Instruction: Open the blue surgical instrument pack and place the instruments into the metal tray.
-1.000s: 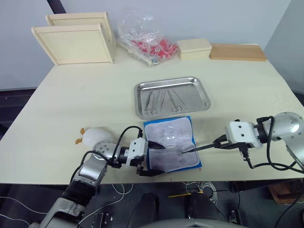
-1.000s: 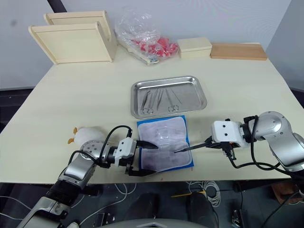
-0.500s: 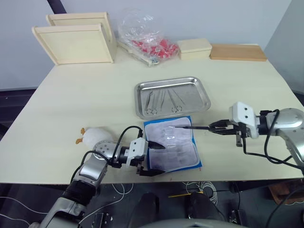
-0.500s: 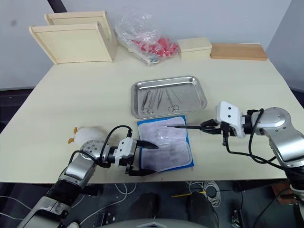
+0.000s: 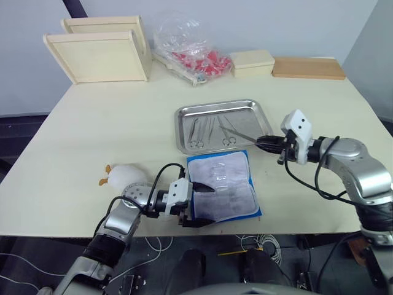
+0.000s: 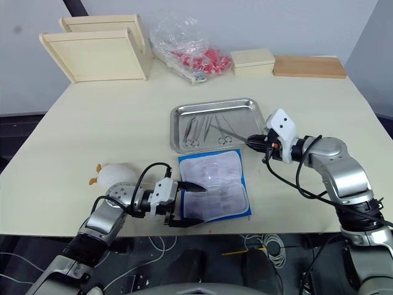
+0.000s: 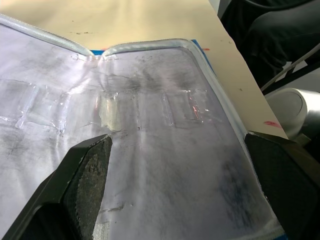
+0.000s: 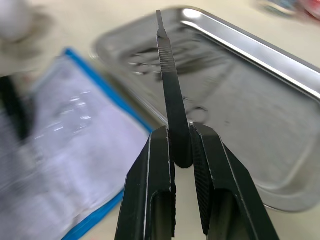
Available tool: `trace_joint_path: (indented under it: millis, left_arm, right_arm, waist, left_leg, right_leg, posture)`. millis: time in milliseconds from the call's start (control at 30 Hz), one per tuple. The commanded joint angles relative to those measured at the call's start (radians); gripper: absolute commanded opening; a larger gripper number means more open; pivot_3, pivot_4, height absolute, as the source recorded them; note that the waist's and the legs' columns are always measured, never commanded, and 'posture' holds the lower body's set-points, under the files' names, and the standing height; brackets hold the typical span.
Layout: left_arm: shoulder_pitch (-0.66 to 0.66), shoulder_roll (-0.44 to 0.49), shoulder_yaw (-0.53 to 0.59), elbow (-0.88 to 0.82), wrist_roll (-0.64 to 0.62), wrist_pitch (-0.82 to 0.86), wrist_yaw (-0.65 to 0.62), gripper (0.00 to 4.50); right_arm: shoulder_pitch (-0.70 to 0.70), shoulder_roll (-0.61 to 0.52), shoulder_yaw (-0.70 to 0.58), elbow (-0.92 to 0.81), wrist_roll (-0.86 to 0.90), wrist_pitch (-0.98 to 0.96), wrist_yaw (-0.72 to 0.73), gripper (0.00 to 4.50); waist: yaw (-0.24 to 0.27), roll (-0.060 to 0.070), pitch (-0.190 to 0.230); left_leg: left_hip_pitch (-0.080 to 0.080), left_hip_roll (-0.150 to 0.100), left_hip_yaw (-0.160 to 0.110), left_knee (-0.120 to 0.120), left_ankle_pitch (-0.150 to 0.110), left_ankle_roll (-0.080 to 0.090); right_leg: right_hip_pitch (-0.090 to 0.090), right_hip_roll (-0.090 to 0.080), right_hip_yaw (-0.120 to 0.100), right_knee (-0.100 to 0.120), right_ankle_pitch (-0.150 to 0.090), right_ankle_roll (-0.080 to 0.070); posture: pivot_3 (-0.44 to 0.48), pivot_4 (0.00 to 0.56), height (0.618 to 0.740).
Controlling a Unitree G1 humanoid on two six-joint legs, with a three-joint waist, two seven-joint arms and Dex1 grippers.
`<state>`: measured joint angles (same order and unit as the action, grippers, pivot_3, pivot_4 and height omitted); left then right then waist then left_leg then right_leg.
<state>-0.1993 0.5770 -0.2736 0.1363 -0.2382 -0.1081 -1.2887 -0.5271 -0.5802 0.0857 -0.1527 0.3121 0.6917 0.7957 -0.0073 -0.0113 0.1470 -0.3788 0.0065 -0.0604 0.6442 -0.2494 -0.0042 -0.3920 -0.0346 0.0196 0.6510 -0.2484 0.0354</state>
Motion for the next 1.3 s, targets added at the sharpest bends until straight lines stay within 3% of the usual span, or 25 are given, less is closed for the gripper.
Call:
trace_joint_path:
  millis: [33, 367, 633, 1000, 1300]
  left_arm:
    - [0.039, 0.003, -0.035, 0.04, 0.046, 0.081, 0.027, 4.5]
    - [0.061, -0.002, -0.039, -0.025, 0.04, 0.168, 0.065, 4.5]
    - [0.062, -0.008, -0.02, -0.035, 0.034, 0.199, 0.1, 4.5]
    - [0.07, -0.007, -0.029, -0.055, 0.045, 0.21, 0.11, 4.5]
    - [0.072, -0.007, -0.029, -0.064, 0.047, 0.215, 0.12, 4.5]
  right_arm:
    - [-0.044, 0.029, -0.017, 0.023, -0.026, 0.029, -0.082, 0.01]
    - [-0.145, 0.14, 0.008, 0.19, -0.136, 0.07, -0.28, 0.01]
    - [-0.253, 0.243, -0.033, 0.32, -0.159, 0.242, -0.428, 0.01]
    - [-0.365, 0.413, -0.119, 0.534, -0.146, 0.213, -0.587, 0.01]
    - [-0.395, 0.469, -0.121, 0.644, -0.162, 0.134, -0.624, 0.01]
  waist:
    - [-0.001, 0.0, 0.0]
    - [-0.004, 0.002, 0.0]
    - [-0.006, 0.002, 0.0]
    - [-0.011, 0.004, 0.0]
    - [-0.011, 0.004, 0.0]
  left_leg:
    - [0.0, 0.0, 0.0, 0.0, 0.0, 0.0]
    - [0.001, 0.0, 0.0, 0.003, 0.0, 0.0]
    - [0.001, 0.0, 0.001, 0.003, 0.0, 0.0]
    - [0.0, 0.0, 0.001, 0.003, 0.0, 0.0]
    - [0.0, 0.0, 0.001, 0.003, 0.0, 0.0]
  right_leg:
    - [0.0, 0.0, 0.0, 0.0, 0.0, 0.0]
    - [-0.001, 0.001, 0.001, 0.005, -0.002, 0.001]
    - [-0.002, 0.001, 0.002, 0.007, -0.001, -0.002]
    - [-0.002, 0.001, 0.002, 0.007, -0.001, -0.001]
    - [-0.002, 0.001, 0.003, 0.006, -0.001, -0.001]
  posture:
    - [0.0, 0.15, 0.74]
    - [0.0, 0.15, 0.74]
    - [0.0, 0.15, 0.74]
    - [0.0, 0.15, 0.74]
    - [0.0, 0.15, 0.74]
